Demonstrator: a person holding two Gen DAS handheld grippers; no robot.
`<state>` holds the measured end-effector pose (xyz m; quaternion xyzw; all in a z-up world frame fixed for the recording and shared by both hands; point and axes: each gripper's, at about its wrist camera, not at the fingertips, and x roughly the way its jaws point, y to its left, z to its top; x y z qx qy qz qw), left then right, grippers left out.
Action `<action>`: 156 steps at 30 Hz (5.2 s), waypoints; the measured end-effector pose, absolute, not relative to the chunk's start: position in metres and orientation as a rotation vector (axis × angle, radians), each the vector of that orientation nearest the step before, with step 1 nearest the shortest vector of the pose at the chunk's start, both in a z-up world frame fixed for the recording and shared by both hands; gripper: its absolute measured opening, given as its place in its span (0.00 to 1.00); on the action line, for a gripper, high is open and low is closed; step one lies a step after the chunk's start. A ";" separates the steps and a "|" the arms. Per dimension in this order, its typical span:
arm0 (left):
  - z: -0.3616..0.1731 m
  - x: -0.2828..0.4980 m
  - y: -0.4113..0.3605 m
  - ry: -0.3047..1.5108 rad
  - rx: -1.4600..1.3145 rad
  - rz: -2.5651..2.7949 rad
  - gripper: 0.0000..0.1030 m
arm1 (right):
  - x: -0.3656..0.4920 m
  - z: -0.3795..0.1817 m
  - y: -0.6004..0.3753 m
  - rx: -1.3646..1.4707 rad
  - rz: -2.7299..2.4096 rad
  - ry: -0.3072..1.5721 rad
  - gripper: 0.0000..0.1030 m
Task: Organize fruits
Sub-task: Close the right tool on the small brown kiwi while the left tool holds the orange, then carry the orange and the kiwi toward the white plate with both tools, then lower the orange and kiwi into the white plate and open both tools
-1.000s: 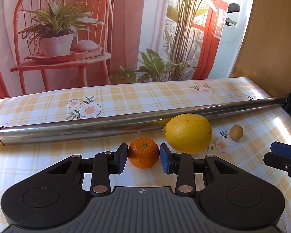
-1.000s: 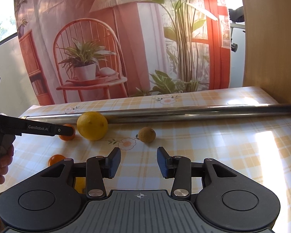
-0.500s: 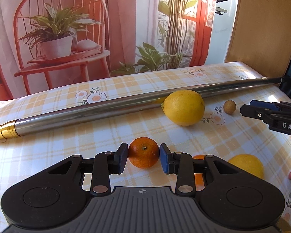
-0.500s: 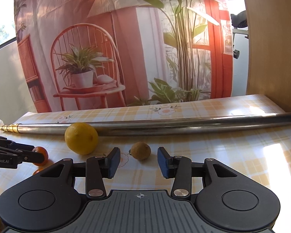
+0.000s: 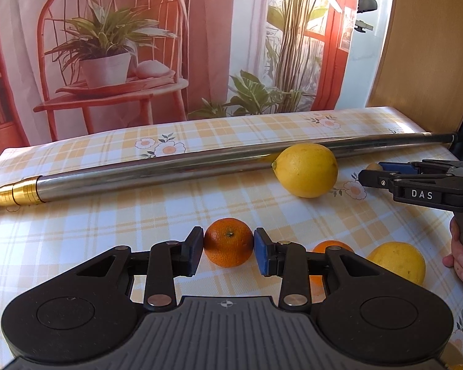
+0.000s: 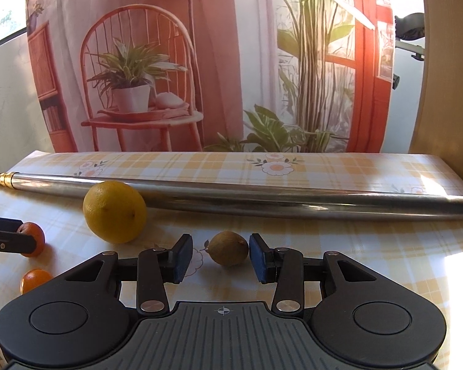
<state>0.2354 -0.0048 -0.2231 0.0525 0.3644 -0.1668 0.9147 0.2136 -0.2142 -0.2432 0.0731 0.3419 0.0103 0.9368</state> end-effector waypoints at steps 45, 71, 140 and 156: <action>-0.215 0.215 0.014 0.752 0.077 -0.308 0.37 | 0.195 -0.242 -0.220 0.235 0.012 0.673 0.25; -0.177 0.101 0.038 0.720 0.010 -0.318 0.37 | 0.099 -0.208 -0.191 0.256 0.052 0.663 0.25; -0.189 0.081 0.007 0.709 -0.035 -0.241 0.55 | 0.030 -0.202 -0.142 0.270 0.237 0.658 0.26; -0.196 0.071 0.013 0.719 -0.065 -0.214 0.57 | 0.027 -0.209 -0.152 0.328 0.217 0.645 0.42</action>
